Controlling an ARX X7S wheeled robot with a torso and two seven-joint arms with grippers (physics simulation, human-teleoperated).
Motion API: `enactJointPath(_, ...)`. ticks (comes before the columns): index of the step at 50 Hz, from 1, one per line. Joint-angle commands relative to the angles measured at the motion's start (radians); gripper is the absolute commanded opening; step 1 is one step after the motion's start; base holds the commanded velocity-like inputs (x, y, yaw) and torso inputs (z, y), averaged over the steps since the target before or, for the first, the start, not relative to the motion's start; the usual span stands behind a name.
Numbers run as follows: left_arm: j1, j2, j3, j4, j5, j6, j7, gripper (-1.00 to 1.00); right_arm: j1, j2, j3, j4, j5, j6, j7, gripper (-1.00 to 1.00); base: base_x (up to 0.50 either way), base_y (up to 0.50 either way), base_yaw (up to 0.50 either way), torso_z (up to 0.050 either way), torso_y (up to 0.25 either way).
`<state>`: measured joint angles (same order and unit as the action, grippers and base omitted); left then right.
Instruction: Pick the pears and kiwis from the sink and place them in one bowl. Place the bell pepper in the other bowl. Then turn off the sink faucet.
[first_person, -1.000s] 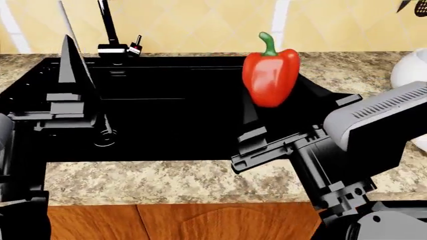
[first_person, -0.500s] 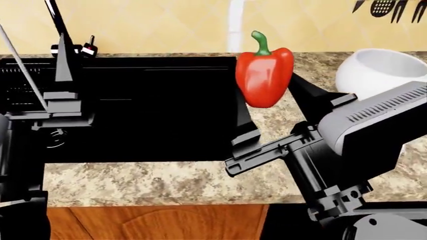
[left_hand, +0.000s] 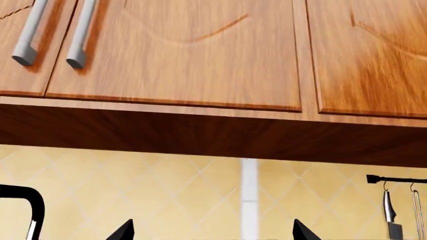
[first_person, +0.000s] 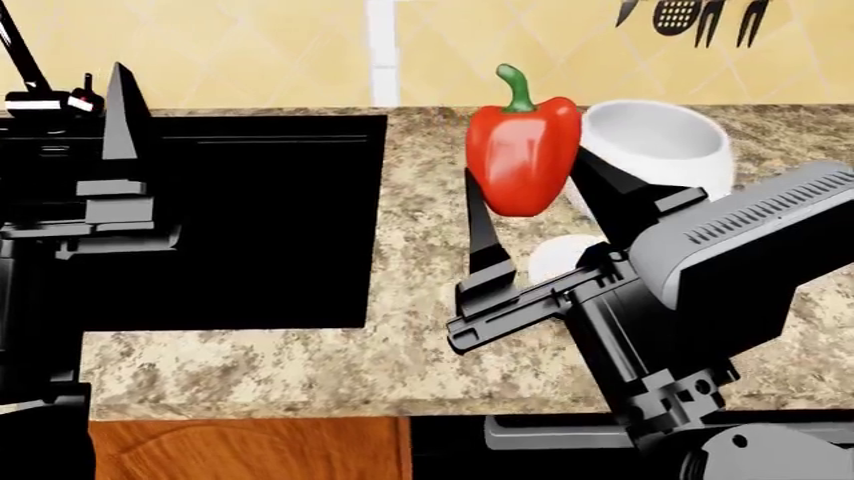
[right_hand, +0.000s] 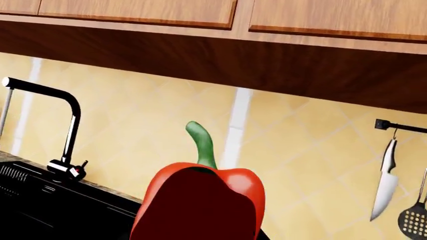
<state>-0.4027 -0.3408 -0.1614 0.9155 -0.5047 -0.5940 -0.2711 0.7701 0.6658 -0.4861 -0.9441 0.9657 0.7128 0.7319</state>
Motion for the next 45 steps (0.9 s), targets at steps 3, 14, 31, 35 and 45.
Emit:
enactJointPath(3,0.004,-0.01,-0.009,0.006,-0.015,0.005,-0.018,1.0,0.028,-0.011,-0.014,-0.011,-0.005,0.052,-0.002,-1.0,0.08,-0.5,0.0,0.0,0.0)
enactJointPath(14,0.004,-0.021,-0.006,0.003,-0.022,0.013,-0.03,1.0,0.031,-0.009,-0.02,-0.011,-0.007,0.049,0.0,-1.0,0.1,-0.5,0.0,0.0,0.0)
enactJointPath(31,0.004,-0.038,-0.003,0.007,-0.038,0.018,-0.049,1.0,0.033,-0.007,-0.032,-0.007,-0.016,0.038,-0.006,-1.0,0.18,-0.48,0.0,0.0,0.0)
enactJointPath(35,0.004,-0.042,-0.004,0.008,-0.044,0.02,-0.053,1.0,0.037,-0.007,-0.041,-0.011,-0.023,0.042,-0.006,-1.0,0.49,-0.21,0.0,0.0,0.0)
enactJointPath(45,0.0,-0.052,-0.007,0.012,-0.062,0.019,-0.067,1.0,0.164,-0.063,-0.068,0.0,0.223,0.163,0.079,-1.0,0.0,0.0,0.0,0.0,0.0)
